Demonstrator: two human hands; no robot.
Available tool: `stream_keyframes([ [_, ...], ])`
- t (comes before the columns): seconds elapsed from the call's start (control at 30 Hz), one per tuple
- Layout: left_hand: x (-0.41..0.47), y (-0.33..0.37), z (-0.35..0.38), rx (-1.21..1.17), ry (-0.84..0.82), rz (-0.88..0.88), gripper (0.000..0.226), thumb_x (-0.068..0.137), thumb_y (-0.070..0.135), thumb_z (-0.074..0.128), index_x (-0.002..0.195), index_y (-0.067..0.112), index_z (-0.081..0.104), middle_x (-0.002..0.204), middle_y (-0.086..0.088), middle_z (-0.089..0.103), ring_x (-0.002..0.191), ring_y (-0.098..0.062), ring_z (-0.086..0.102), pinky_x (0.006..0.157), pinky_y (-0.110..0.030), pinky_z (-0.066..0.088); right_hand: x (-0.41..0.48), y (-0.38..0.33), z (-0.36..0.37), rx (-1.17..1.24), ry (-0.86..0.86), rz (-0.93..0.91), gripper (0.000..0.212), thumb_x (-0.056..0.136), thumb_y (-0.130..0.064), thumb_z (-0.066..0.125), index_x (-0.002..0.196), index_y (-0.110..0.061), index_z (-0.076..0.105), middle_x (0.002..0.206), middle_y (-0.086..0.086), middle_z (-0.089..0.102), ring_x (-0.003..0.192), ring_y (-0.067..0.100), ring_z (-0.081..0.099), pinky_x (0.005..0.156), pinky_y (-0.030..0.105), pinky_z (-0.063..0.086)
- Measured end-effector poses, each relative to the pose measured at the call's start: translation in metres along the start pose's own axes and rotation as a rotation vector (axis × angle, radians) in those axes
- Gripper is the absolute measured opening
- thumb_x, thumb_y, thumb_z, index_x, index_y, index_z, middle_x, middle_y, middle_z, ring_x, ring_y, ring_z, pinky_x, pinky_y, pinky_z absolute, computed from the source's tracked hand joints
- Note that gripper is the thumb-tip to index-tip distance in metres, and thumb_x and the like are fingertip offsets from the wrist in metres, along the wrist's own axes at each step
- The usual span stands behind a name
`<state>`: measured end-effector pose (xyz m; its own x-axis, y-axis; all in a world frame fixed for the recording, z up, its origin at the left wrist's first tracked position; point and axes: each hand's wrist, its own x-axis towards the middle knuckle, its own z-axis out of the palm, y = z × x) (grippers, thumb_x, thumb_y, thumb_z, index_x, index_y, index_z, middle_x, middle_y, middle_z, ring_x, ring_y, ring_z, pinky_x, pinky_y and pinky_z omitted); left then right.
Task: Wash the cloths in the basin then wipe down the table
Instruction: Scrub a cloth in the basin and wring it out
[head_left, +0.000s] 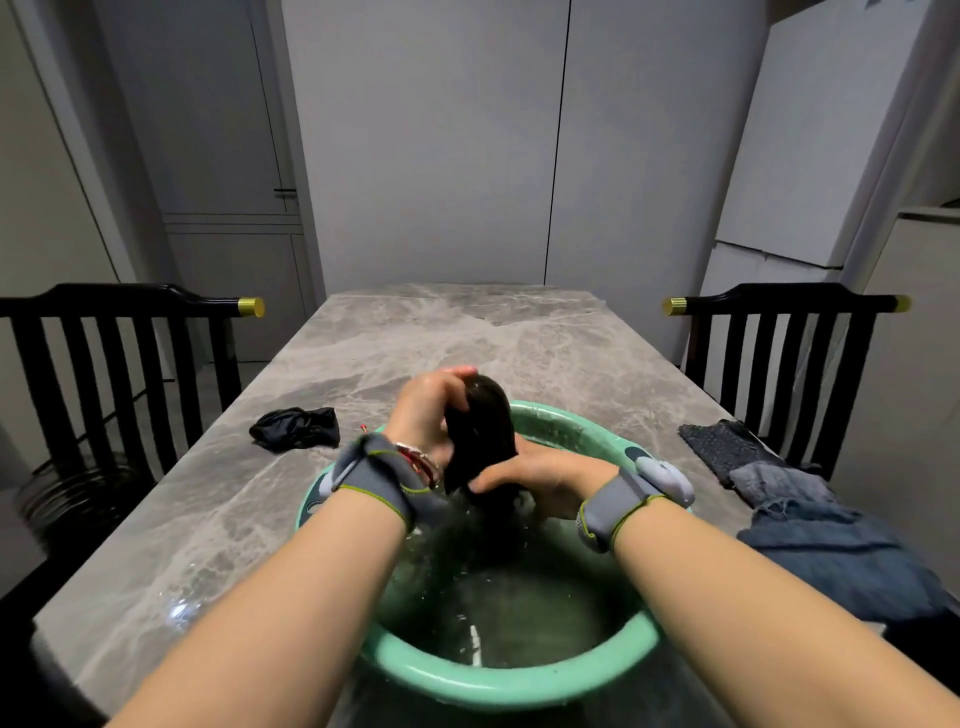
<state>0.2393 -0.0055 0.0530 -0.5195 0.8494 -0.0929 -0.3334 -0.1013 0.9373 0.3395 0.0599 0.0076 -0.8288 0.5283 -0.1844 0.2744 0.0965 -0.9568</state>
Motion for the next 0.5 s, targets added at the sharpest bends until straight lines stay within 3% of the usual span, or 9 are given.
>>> stream_keyframes([
  [0.07, -0.005, 0.013, 0.006, -0.205, 0.029, -0.043, 0.021, 0.075, 0.000, 0.033, 0.069, 0.008, 0.051, 0.064, -0.006, 0.045, 0.057, -0.019, 0.043, 0.053, -0.019, 0.040, -0.008, -0.011, -0.001, 0.208, -0.001, -0.010, 0.023, 0.085, 0.009, 0.048, 0.092, -0.011, 0.056, 0.075, 0.009, 0.059, 0.058, 0.013, 0.062, 0.048, 0.019, 0.051],
  [0.13, 0.006, 0.011, 0.007, -0.221, 0.105, -0.054, 0.023, 0.085, 0.016, 0.039, 0.066, 0.008, 0.049, 0.059, -0.007, 0.049, 0.056, -0.020, 0.046, 0.056, -0.023, 0.041, -0.010, -0.019, -0.002, 0.430, 0.029, -0.016, 0.018, 0.076, 0.002, 0.050, 0.083, -0.010, 0.061, 0.066, 0.010, 0.060, 0.052, 0.018, 0.060, 0.052, 0.025, 0.052],
  [0.17, 0.011, 0.008, 0.008, -0.121, 0.113, -0.067, 0.029, 0.087, 0.029, 0.043, 0.070, 0.008, 0.054, 0.061, -0.009, 0.057, 0.060, -0.023, 0.052, 0.059, -0.025, 0.045, -0.009, -0.022, -0.003, 0.520, 0.061, -0.045, 0.020, 0.068, -0.002, 0.051, 0.082, -0.009, 0.063, 0.065, 0.011, 0.061, 0.052, 0.022, 0.060, 0.054, 0.027, 0.051],
  [0.23, 0.018, 0.001, 0.008, 0.132, 0.081, -0.145, 0.057, 0.077, 0.060, 0.049, 0.092, 0.008, 0.064, 0.090, -0.017, 0.069, 0.082, -0.028, 0.063, 0.080, -0.035, 0.053, -0.006, -0.031, -0.001, 0.589, 0.167, -0.146, 0.025, 0.063, -0.009, 0.053, 0.085, -0.006, 0.063, 0.066, 0.013, 0.062, 0.054, 0.023, 0.061, 0.053, 0.026, 0.051],
  [0.27, 0.017, -0.003, 0.008, 0.203, 0.048, -0.197, 0.063, 0.077, 0.067, 0.047, 0.095, 0.010, 0.064, 0.095, -0.017, 0.069, 0.086, -0.028, 0.064, 0.082, -0.037, 0.052, -0.004, -0.034, 0.002, 0.540, 0.261, -0.182, 0.020, 0.069, -0.012, 0.059, 0.088, -0.007, 0.059, 0.070, 0.011, 0.061, 0.058, 0.022, 0.060, 0.053, 0.025, 0.050],
  [0.33, 0.015, -0.011, 0.004, 0.169, -0.071, -0.305, 0.056, 0.087, 0.065, 0.039, 0.083, 0.014, 0.061, 0.072, -0.012, 0.066, 0.073, -0.025, 0.059, 0.070, -0.034, 0.049, 0.002, -0.037, 0.010, 0.325, 0.501, -0.253, 0.012, 0.085, -0.020, 0.061, 0.084, -0.015, 0.051, 0.074, 0.005, 0.055, 0.068, 0.019, 0.056, 0.058, 0.026, 0.046],
  [0.37, 0.015, -0.015, 0.002, 0.116, -0.087, -0.340, 0.053, 0.089, 0.062, 0.038, 0.079, 0.015, 0.060, 0.063, -0.009, 0.065, 0.070, -0.024, 0.057, 0.067, -0.032, 0.047, 0.004, -0.036, 0.015, 0.178, 0.610, -0.302, 0.017, 0.088, -0.024, 0.060, 0.078, -0.019, 0.047, 0.075, 0.004, 0.054, 0.071, 0.019, 0.053, 0.063, 0.030, 0.045],
  [0.5, 0.016, -0.030, 0.002, 0.098, -0.035, -0.203, 0.039, 0.097, 0.043, 0.038, 0.074, 0.017, 0.055, 0.071, -0.002, 0.058, 0.065, -0.017, 0.055, 0.058, -0.024, 0.047, 0.005, -0.025, 0.029, -0.280, 0.769, -0.415, 0.023, 0.089, -0.034, 0.054, 0.076, -0.020, 0.041, 0.096, 0.017, 0.056, 0.089, 0.029, 0.053, 0.077, 0.035, 0.040],
])
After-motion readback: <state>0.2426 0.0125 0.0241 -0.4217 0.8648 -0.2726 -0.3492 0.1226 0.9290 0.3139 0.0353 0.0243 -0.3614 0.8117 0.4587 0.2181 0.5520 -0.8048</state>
